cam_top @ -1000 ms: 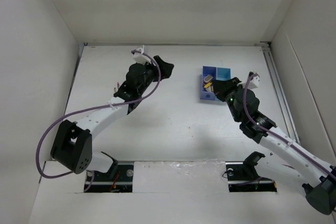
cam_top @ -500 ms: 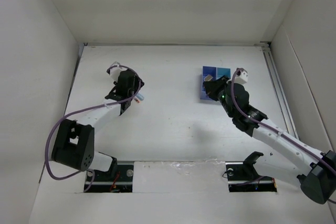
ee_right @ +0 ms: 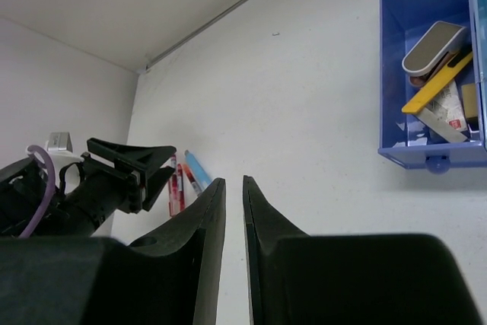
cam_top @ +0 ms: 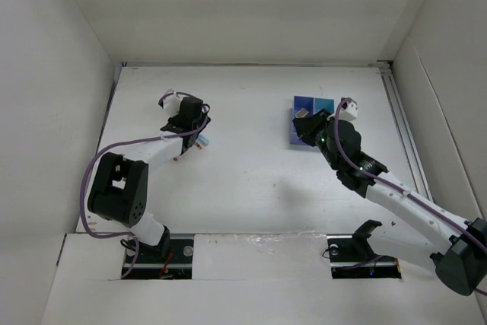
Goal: Sort the stationery into containers
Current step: Pick up the pen from the center of the board.
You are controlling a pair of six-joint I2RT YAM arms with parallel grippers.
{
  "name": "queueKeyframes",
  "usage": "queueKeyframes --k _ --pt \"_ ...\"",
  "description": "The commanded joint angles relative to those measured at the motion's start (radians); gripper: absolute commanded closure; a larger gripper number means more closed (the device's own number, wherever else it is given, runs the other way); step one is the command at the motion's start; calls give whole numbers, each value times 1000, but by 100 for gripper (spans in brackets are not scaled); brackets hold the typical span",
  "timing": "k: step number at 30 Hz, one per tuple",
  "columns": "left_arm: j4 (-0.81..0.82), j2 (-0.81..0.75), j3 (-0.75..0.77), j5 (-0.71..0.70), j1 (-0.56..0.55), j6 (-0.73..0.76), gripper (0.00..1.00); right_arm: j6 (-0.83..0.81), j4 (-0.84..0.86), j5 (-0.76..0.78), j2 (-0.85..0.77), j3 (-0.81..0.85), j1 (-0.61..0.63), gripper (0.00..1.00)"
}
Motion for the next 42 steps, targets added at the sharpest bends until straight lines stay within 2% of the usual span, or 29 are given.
queueKeyframes --k 1,9,20,40,42 --pt "-33 -2 40 -28 17 -39 56 -12 34 -7 1 54 10 79" --pt "-2 42 21 56 105 -48 59 -12 34 -7 1 54 10 78" --pt "-2 145 74 67 114 -18 59 -12 34 -7 19 54 10 75" --pt "10 220 83 111 153 -7 60 -12 34 2 28 64 10 74" --pt "10 229 92 111 153 2 63 -12 34 2 28 64 10 74"
